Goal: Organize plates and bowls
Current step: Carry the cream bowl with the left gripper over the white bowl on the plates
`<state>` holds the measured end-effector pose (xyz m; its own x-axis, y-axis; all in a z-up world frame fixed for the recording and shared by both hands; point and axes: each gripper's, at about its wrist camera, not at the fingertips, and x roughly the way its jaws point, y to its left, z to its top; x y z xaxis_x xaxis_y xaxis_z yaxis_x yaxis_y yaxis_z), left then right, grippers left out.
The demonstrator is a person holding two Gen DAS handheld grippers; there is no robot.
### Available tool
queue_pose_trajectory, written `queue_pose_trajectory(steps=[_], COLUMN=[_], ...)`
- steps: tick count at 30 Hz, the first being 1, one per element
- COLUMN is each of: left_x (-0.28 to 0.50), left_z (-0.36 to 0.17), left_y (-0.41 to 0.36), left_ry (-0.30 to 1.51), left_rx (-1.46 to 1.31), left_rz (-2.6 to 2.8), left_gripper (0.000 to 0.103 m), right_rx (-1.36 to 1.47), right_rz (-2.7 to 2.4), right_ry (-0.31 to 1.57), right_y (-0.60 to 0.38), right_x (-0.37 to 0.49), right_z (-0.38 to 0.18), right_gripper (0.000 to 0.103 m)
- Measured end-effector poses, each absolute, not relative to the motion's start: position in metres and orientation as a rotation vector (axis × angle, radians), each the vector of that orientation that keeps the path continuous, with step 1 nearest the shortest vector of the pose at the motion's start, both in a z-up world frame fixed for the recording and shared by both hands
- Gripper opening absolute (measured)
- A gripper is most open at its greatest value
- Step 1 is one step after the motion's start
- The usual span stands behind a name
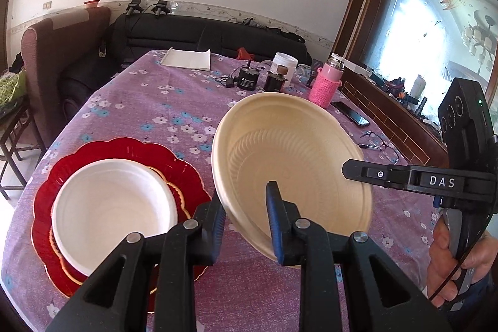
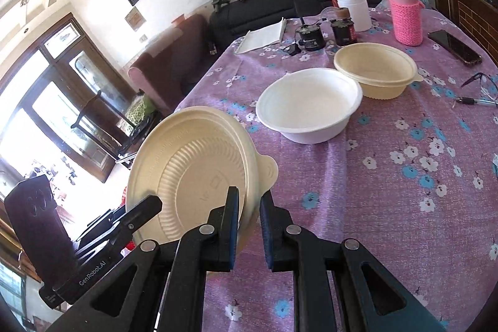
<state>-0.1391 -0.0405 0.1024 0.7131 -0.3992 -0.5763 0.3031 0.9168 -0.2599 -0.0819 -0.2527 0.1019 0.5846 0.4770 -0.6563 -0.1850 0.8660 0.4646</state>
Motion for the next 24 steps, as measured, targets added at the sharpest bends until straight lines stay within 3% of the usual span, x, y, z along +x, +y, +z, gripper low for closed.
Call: queue_pose_trajectory(steps=[8,24], left_x=[-0.152,-0.164], left_z=[0.114,0.112], left_y=[-0.007,0.059], left_ry=[0.630,0.607], left_rx=[-0.169,-0.231], left_rz=[-0.310,-0.184], left_gripper=[0.029,0.030], right_rx=[0.325,0.284], right_rz=[0.476,0.596], right_ry=[0.854,0.895], right_y=[-0.211,-0.140], right_x=[-0.077,-0.057], right_z=[0.115,0.112], right_gripper=[0.015,0.015])
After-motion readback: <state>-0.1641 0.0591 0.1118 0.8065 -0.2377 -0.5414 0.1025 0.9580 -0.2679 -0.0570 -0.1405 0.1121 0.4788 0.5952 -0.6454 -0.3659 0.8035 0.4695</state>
